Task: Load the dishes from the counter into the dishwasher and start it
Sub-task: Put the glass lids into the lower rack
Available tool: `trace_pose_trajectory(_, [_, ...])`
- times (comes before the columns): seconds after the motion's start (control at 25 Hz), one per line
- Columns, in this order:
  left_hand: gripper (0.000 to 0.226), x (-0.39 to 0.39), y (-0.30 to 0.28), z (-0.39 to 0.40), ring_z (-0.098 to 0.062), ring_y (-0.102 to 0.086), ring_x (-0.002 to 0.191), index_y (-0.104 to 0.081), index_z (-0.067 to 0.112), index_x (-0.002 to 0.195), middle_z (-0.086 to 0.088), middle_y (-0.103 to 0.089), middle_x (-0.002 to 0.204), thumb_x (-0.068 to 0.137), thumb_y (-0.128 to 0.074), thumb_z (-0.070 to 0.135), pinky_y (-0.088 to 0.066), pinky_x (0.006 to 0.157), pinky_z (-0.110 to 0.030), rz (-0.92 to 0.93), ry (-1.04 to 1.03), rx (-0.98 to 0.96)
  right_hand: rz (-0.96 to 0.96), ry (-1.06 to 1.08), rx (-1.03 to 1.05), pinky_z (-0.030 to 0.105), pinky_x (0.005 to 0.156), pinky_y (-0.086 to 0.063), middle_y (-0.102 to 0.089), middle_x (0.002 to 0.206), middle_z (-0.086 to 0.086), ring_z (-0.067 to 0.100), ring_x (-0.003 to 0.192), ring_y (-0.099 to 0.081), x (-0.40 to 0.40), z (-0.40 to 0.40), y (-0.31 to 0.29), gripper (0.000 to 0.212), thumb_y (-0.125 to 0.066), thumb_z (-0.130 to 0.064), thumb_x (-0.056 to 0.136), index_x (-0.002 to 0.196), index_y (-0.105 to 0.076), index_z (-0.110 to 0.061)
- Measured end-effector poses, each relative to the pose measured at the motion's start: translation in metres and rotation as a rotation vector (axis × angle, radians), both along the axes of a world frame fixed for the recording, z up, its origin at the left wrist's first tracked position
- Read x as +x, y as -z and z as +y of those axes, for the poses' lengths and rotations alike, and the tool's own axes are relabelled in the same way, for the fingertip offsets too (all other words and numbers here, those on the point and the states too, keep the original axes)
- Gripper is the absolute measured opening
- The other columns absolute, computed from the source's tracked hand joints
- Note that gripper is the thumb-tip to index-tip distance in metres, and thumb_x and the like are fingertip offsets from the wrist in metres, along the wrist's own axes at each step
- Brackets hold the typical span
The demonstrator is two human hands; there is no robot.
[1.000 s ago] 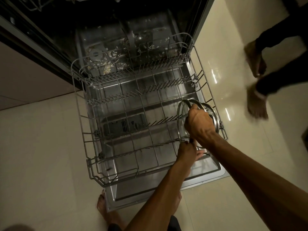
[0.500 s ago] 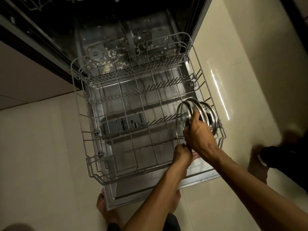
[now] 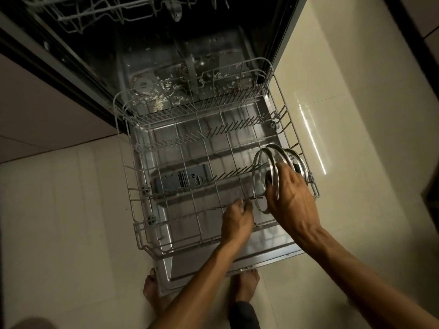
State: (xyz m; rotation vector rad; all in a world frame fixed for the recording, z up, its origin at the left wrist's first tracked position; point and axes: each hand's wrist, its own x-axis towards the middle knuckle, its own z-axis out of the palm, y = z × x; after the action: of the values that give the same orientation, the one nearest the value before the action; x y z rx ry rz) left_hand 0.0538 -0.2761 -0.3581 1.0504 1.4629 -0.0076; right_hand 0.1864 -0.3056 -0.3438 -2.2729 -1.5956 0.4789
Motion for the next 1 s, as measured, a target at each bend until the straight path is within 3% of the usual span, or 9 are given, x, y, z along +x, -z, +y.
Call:
trace_pose_trajectory(0.08, [0.046, -0.017, -0.003, 0.002, -0.021, -0.056, 0.122, -0.050, 0.010, 0.137, -0.010, -0.054, 0.140, 0.102, -0.041, 0.039, -0.045, 0.086, -0.014, 0.009, 0.053, 0.076, -0.047, -0.063, -0.026, 0.044, 0.105, -0.045, -0.056, 0.132, 0.019, 0.031, 0.122, -0.055, -0.014, -0.001, -0.001, 0.051, -0.059, -0.018, 0.093, 0.138, -0.044, 0.000])
trace_pose_trajectory(0.16, [0.047, -0.032, -0.007, 0.003, -0.028, -0.053, 0.127, -0.050, 0.010, 0.135, -0.012, -0.054, 0.139, 0.101, -0.042, 0.042, -0.044, 0.099, -0.027, 0.026, 0.084, 0.133, -0.054, -0.134, -0.099, 0.049, 0.107, -0.043, -0.051, 0.140, 0.021, 0.033, 0.130, -0.050, -0.032, 0.002, -0.002, 0.054, -0.062, -0.021, 0.093, 0.139, -0.045, 0.000])
trace_pose_trajectory(0.28, [0.054, -0.055, -0.015, 0.005, -0.032, -0.055, 0.124, -0.048, 0.015, 0.136, -0.015, -0.055, 0.136, 0.098, -0.039, 0.052, -0.048, 0.101, -0.044, 0.055, 0.126, 0.177, -0.030, -0.185, -0.291, 0.046, 0.118, -0.028, -0.039, 0.151, 0.018, 0.031, 0.141, -0.036, -0.054, 0.012, -0.009, 0.057, -0.048, -0.032, 0.100, 0.146, -0.036, -0.003])
trace_pose_trajectory(0.4, [0.059, -0.075, -0.027, 0.013, -0.024, -0.031, 0.144, -0.031, 0.011, 0.151, -0.008, -0.032, 0.156, 0.102, -0.038, 0.044, -0.030, 0.117, -0.036, 0.080, 0.192, 0.255, -0.028, -0.182, -0.402, 0.041, 0.122, -0.015, -0.027, 0.158, 0.013, 0.025, 0.147, -0.022, -0.067, 0.022, -0.016, 0.057, -0.032, -0.039, 0.104, 0.151, -0.026, -0.008])
trace_pose_trajectory(0.6, [0.060, -0.107, -0.040, 0.030, -0.017, -0.012, 0.149, -0.020, 0.009, 0.154, -0.007, -0.016, 0.162, 0.104, -0.028, 0.043, -0.012, 0.116, -0.024, 0.108, 0.272, 0.416, -0.017, -0.200, -0.425, 0.042, 0.123, -0.008, -0.022, 0.160, 0.009, 0.020, 0.149, -0.017, -0.093, 0.048, -0.043, 0.058, -0.020, -0.044, 0.104, 0.152, -0.024, -0.013])
trace_pose_trajectory(1.0, [0.062, -0.181, -0.116, 0.102, -0.024, -0.024, 0.147, -0.034, 0.002, 0.148, -0.016, -0.031, 0.156, 0.101, -0.026, 0.042, -0.027, 0.119, -0.040, 0.094, 0.105, 0.783, -0.015, -0.322, -0.172, 0.041, 0.123, -0.002, -0.020, 0.161, 0.008, 0.019, 0.150, -0.013, -0.183, 0.132, -0.141, 0.062, -0.018, -0.047, 0.104, 0.154, -0.021, -0.010])
